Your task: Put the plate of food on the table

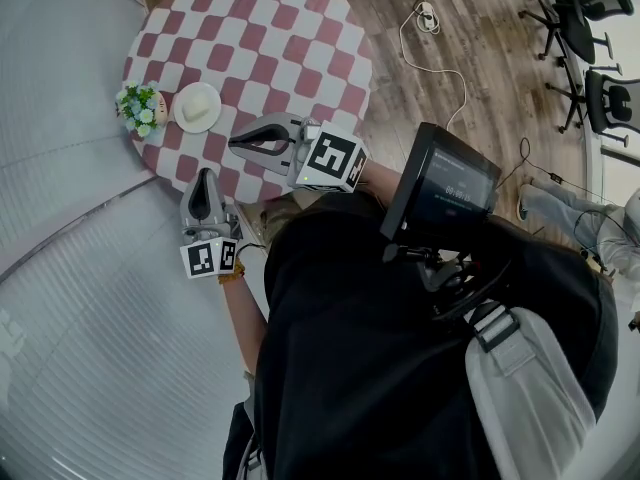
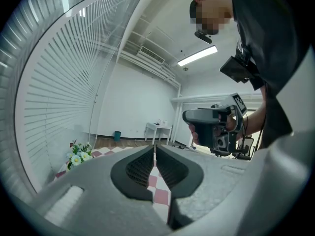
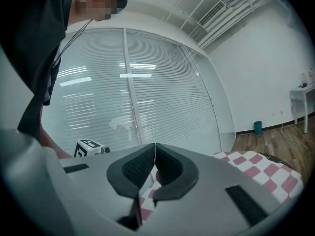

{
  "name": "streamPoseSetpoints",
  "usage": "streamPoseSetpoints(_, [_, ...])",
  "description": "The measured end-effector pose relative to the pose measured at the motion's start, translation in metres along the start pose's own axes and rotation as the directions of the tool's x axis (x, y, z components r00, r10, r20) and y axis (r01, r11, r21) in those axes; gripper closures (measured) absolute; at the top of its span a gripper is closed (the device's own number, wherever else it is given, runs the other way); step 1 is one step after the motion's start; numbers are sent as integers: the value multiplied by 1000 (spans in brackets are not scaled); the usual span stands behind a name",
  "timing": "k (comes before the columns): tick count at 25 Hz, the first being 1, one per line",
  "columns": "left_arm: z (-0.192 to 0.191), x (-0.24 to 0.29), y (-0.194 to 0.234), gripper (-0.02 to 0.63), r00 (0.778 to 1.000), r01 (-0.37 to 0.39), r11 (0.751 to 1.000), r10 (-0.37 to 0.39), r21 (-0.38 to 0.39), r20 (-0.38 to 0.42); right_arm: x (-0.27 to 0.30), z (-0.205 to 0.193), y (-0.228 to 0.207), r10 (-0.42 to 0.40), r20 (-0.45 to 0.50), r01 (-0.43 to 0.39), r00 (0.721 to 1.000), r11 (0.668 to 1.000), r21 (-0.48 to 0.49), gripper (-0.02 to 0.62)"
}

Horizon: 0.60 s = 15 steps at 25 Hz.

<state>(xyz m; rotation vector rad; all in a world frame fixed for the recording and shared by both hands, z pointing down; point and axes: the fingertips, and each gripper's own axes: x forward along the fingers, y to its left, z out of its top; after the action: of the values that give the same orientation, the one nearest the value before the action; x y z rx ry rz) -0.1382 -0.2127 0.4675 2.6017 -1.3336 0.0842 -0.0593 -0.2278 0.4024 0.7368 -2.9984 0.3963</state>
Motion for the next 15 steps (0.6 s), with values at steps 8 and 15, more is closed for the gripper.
streamPoseSetpoints(8, [-21,-2,2,589,999,-3,1000,2,-21,-49,-1,-47,-5,-19,-107,20,994,1000,10,585])
streamPoseSetpoints(15, [-40,-3,-1,589,995,4,1000,-7,-31,-97,-3,-63,-8,-19,-139,22,990,1000,20,586])
